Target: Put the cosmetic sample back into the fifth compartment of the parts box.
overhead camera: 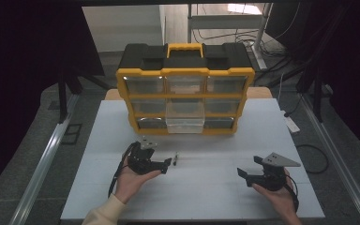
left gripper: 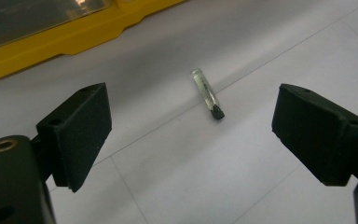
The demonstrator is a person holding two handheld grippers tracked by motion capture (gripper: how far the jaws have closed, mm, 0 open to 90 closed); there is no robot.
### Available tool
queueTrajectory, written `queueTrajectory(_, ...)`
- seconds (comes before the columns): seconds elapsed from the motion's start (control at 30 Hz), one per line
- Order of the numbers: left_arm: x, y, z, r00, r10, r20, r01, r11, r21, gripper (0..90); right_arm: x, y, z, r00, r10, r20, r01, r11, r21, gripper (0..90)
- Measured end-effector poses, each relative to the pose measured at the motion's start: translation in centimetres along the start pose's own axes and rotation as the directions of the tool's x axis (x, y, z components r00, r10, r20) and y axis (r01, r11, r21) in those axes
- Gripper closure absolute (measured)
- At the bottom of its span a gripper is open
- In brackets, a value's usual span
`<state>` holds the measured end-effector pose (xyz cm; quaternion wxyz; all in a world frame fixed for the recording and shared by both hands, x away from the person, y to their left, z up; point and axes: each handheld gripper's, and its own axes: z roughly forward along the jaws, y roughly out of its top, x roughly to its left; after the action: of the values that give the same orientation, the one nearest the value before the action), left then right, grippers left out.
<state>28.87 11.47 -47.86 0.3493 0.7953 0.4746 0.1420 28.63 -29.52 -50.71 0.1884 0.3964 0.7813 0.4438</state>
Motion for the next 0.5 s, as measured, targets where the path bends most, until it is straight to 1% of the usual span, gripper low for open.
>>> queueTrajectory(0.23,-0.6,0.5,1.1,0.9999,0.013,-0.008,-0.013,0.9996,0.025,12.8,0.1,0.0,0.0,1.0,0.0,-0.009,0.0,1.0,-0.001,14.8)
queueTrajectory(0.5,-1.0,0.9,2.1,0.9995,0.021,-0.024,-0.02,0.9989,0.043,13.0,0.0,0.1,0.0,1.0,0.0,-0.005,0.0,1.0,-0.001,14.8)
